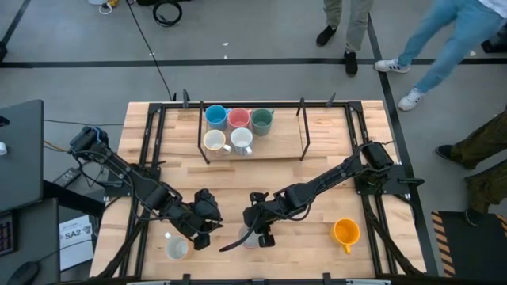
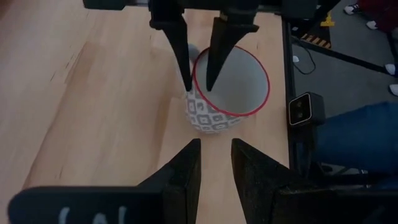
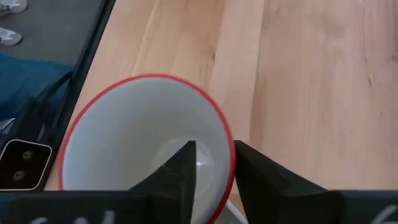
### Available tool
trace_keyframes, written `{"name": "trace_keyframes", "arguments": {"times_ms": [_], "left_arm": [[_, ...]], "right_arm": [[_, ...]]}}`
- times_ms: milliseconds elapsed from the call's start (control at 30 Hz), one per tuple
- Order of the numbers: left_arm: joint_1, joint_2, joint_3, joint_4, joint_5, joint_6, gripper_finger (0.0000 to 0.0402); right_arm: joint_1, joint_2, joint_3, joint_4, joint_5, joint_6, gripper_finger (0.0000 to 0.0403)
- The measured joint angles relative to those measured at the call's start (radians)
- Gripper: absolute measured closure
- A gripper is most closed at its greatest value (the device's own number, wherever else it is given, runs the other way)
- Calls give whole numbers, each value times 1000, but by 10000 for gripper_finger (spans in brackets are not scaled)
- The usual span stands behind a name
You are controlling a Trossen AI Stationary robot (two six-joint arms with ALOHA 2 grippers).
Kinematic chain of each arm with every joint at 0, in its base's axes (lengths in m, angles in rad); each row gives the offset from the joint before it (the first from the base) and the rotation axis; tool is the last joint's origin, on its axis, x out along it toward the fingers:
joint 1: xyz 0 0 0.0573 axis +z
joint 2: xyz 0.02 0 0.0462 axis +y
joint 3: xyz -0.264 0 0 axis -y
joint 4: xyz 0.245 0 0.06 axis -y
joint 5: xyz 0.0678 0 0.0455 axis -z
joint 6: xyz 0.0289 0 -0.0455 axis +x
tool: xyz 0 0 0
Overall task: Place coffee mugs
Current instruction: Put the gray patterned mug on the shelf
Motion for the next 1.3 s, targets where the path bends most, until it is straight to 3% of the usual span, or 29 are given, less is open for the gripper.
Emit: {"name": "trace_keyframes", "arguments": {"times_ms": [233,433,700,1033,1300], "left_arm": [[0,0,0,3,-2,0,306],[0,0,0,3,-9,0,306],[0,0,0,3,-68,-1,306],[0,0,0,4,-101,-1,306],[0,0,0,3,-101,-1,306]], "right_arm": [[-2,-6,0,-19,34,35,375],[-28,-42,0,-121,103,140,375],[-103,-129,-1,-313,384,407,373],[-180,-143,0,-504,395,780,372],[-219,-143,-10,-530,411,949,368]]}}
